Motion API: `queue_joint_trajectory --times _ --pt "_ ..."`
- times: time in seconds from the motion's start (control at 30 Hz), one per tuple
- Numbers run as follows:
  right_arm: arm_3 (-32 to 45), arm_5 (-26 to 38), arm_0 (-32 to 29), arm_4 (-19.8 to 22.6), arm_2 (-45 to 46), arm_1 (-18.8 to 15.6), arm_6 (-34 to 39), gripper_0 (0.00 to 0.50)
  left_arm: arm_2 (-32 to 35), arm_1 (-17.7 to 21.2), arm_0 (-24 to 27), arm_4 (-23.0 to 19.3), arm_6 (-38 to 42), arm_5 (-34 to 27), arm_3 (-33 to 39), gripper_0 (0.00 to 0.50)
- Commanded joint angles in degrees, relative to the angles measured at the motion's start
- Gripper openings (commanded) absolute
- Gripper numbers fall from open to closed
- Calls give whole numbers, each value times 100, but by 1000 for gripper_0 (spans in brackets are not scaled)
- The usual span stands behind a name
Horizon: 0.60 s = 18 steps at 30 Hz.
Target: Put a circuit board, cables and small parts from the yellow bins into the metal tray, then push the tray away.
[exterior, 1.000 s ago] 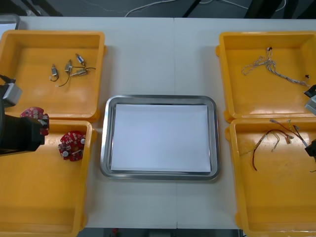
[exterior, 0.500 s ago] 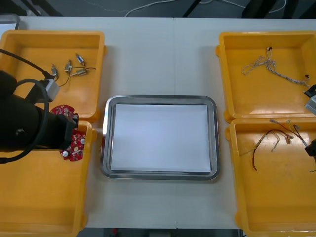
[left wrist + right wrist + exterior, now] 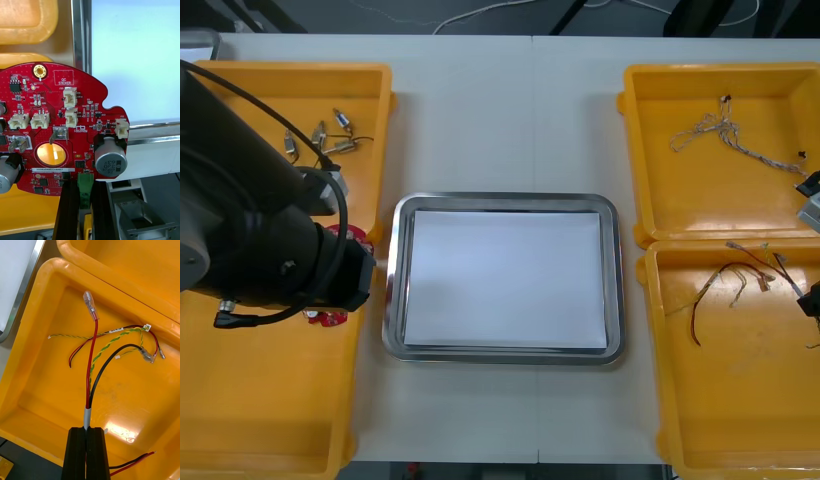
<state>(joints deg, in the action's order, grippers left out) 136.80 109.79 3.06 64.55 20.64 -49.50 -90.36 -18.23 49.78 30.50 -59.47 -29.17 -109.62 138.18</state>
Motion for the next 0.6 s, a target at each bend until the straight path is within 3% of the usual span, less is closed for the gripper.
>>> queue_joint_trajectory --times 0.03,0.47,0.6 --pt "145 21 115 49 98 81 238 0 -752 172 818 138 826 -38 -283 0" --pt "145 21 115 49 98 81 238 0 -1614 -461 1503 586 1063 231 -1004 0" --pt "145 21 115 49 98 81 238 0 -2027 -672 1626 911 1151 459 -1162 0"
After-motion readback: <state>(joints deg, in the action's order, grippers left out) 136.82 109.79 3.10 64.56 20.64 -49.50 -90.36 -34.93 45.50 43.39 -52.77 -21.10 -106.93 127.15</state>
